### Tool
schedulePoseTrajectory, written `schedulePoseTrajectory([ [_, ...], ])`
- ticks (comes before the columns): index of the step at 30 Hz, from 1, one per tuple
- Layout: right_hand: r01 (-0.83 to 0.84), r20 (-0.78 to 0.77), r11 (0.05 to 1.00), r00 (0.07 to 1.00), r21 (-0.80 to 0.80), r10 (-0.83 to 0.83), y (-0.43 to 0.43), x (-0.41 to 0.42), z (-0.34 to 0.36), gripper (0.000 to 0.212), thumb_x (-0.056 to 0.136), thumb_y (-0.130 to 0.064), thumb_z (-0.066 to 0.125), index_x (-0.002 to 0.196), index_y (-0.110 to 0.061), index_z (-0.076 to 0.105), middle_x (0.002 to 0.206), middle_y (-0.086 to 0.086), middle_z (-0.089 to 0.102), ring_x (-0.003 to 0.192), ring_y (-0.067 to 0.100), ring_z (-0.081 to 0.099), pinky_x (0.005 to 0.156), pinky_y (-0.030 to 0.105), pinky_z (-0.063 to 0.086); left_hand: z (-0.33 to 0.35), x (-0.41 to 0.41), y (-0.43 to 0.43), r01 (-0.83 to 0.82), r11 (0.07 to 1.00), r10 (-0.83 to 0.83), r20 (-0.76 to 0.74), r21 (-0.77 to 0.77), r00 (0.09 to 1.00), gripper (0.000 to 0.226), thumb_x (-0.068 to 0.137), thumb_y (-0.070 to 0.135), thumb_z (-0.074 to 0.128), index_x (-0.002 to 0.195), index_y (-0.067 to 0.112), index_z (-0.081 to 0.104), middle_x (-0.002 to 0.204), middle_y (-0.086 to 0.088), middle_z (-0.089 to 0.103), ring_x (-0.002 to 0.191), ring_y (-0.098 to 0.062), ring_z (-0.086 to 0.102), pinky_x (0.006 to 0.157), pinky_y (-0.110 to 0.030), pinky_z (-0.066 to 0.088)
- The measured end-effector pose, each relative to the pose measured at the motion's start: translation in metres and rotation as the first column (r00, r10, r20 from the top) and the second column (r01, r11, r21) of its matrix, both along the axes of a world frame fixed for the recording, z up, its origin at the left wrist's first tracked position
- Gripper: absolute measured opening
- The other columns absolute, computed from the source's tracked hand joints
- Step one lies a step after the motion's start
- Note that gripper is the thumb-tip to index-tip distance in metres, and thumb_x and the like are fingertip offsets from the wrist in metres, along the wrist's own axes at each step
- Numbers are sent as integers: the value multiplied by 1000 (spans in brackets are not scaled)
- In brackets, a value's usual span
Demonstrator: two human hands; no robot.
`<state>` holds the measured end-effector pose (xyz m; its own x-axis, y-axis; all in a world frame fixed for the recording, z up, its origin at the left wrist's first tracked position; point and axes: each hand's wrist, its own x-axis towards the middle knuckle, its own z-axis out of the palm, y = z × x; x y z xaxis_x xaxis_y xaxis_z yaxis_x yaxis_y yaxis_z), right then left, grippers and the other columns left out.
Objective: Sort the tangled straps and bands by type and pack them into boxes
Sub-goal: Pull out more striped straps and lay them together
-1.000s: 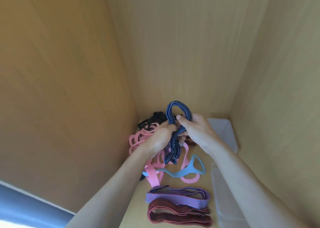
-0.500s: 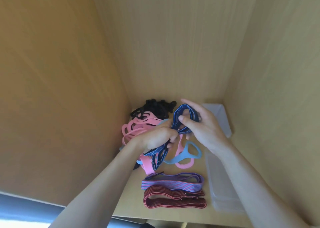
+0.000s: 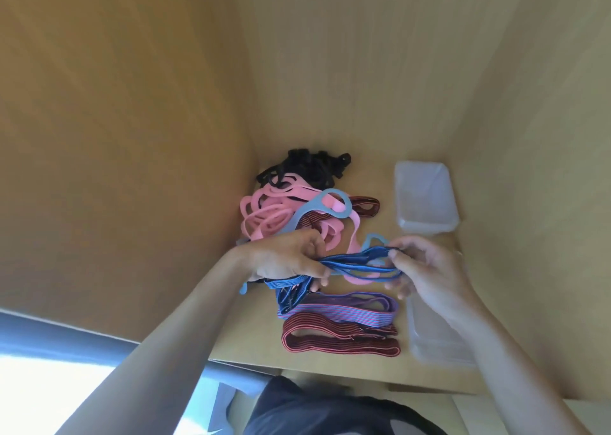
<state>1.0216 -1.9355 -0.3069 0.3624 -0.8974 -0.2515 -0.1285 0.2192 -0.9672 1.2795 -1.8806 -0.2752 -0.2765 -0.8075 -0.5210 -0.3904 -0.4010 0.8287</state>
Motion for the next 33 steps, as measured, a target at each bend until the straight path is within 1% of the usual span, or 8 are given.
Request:
schedulePoseTrajectory([
  [5, -49, -112, 998, 993, -25, 46, 16, -13, -19, 12, 96, 0, 63, 93, -11, 67, 61, 6, 68, 46, 21, 54, 38, 27, 42, -8, -5, 17, -35, 990, 59, 180, -135, 982, 23, 84, 13, 78, 92, 10, 57, 90, -18, 72, 69, -20, 64, 69, -38, 52],
  [8, -86, -224, 994, 972, -65, 70, 26, -17, -28, 24, 94, -8, 66, 81, -28, 70, 64, 16, 66, 47, 22, 56, 47, 27, 42, -14, -9, 25, -27, 984, 71, 252, -174, 965, 18, 83, 16, 79, 88, 19, 62, 91, -1, 72, 74, -12, 67, 74, -37, 56],
  [11, -136, -300, 989, 947, -53, 114, 34, -22, -34, 29, 95, -10, 64, 77, -32, 67, 62, 4, 67, 45, 14, 59, 47, 21, 44, -18, -13, 34, 42, 975, 43, 371, -219, 927, 16, 83, 23, 78, 86, 31, 65, 91, 15, 68, 80, 0, 65, 74, -20, 52],
  [14, -166, -391, 984, 911, -64, 128, 40, -25, -37, 27, 96, -13, 62, 77, -32, 66, 64, -3, 70, 49, 10, 65, 46, 23, 47, -21, -21, 42, 130, 956, 27, 522, -262, 852, 14, 86, 27, 73, 96, 32, 65, 100, 18, 68, 93, -4, 63, 85, -27, 53],
  [19, -305, -728, 932, 682, -196, 70, 39, -28, -46, 16, 94, -31, 60, 78, -31, 58, 62, -9, 66, 53, 6, 62, 55, 34, 53, -38, -42, 57, 269, 890, 108, 744, -368, 660, 24, 95, 37, 56, 118, 37, 57, 123, 14, 61, 114, -16, 57, 87, -30, 46],
  [24, -359, -796, 914, 600, -188, 72, 37, -31, -45, 18, 96, -40, 58, 80, -32, 56, 60, -15, 62, 52, -7, 59, 42, 16, 36, -60, -58, 76, 302, 846, 156, 746, -439, 647, 76, 82, 78, 46, 138, 26, 49, 136, 6, 54, 130, -17, 45, 111, -30, 27],
  [27, -378, -806, 911, 583, -165, 96, 38, -30, -44, 18, 95, -42, 59, 81, -33, 53, 59, -13, 60, 52, -11, 57, 42, 16, 35, -72, -59, 84, 452, 832, 41, 849, -321, 527, 112, 59, 87, 58, 150, 25, 33, 149, 4, 42, 143, -19, 31, 124, -38, 12],
  [33, -387, -807, 907, 582, -162, 104, 34, -26, -41, 20, 91, -52, 61, 86, -32, 59, 71, -13, 60, 68, 2, 57, 57, 26, 40, -90, -54, 83, 545, 788, 1, 886, -286, 464, 107, 70, 73, 67, 155, 26, 22, 154, -1, 35, 147, -24, 23, 124, -41, -1],
])
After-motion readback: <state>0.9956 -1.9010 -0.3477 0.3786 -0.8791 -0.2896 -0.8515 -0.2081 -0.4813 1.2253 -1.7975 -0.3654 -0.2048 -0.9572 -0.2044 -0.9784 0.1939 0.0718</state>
